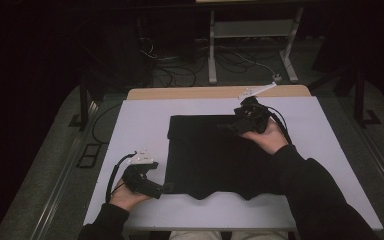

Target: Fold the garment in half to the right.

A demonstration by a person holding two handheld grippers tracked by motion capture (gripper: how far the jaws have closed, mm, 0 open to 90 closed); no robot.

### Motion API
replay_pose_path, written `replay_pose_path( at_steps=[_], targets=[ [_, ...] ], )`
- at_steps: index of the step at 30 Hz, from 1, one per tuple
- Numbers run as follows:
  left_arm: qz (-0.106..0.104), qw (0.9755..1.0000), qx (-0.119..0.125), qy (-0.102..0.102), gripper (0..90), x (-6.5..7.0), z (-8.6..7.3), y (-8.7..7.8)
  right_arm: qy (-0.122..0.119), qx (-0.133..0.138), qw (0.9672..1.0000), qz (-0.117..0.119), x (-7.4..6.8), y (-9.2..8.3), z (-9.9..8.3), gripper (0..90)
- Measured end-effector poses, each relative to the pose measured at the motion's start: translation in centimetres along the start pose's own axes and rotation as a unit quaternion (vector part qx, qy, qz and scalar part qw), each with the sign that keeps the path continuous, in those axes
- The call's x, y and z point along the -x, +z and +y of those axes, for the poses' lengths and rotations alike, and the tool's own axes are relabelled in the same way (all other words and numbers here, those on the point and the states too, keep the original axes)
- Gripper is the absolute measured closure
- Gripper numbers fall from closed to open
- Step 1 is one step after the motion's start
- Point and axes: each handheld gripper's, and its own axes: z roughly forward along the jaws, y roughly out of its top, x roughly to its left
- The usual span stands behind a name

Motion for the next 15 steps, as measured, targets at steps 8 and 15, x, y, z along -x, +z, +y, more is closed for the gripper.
replay_pose_path(
  at_steps=[8,15],
  targets=[
    [0.005,1.0000,-0.004,0.001,0.0,-0.1,-0.5,-0.3,-0.006,-0.008,0.9999,-0.001,0.1,1.5,1.7,0.0],
    [0.009,0.9999,-0.004,-0.006,0.0,-0.3,-1.0,-0.7,-0.014,-0.014,0.9998,-0.002,0.1,3.0,2.9,0.0]
  ],
)
